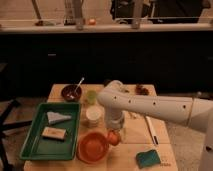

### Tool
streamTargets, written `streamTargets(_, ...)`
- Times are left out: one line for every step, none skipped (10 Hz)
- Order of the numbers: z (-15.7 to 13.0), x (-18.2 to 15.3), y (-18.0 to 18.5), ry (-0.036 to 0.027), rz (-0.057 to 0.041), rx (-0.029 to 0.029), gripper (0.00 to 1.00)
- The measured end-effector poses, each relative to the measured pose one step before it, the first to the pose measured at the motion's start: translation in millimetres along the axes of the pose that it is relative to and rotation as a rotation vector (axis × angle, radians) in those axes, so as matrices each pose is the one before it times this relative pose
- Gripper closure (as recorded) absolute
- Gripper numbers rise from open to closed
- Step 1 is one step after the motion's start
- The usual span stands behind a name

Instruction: Place apple in red bowl

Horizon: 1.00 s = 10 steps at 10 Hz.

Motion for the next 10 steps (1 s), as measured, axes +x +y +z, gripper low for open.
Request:
streamTargets(0.94, -4.78, 1.18, 0.00353, -0.0074, -0.00324, 1.0)
streamTargets(0.68, -3.56, 0.55, 0.00321, -0.00561, -0.00217, 1.0)
streamTargets(0.73, -3.27, 0.57, 0.00423, -0.00385, -0.00222, 1.0)
streamTargets(0.93, -4.03, -0.06, 0.00573, -0.00444, -0.00214, 1.0)
streamTargets(1.78, -4.83, 0.07, 0.0058, -0.0055, -0.00493, 1.0)
streamTargets(1.13, -5.01, -0.93, 0.00417, -0.00682, -0.00322, 1.0)
streamTargets(1.29, -7.65, -1.27, 0.00558, -0.01082, -0.0035, 1.0)
streamTargets(1.07, -13.5, -1.68, 0.0105, -0.01862, -0.00538, 1.0)
streamTargets(0.07, -11.02, -1.82, 0.00802, -0.0168, -0.00237, 1.0)
streamTargets(-1.25, -11.99, -2.99, 0.00984, -0.02112, -0.00081, 1.0)
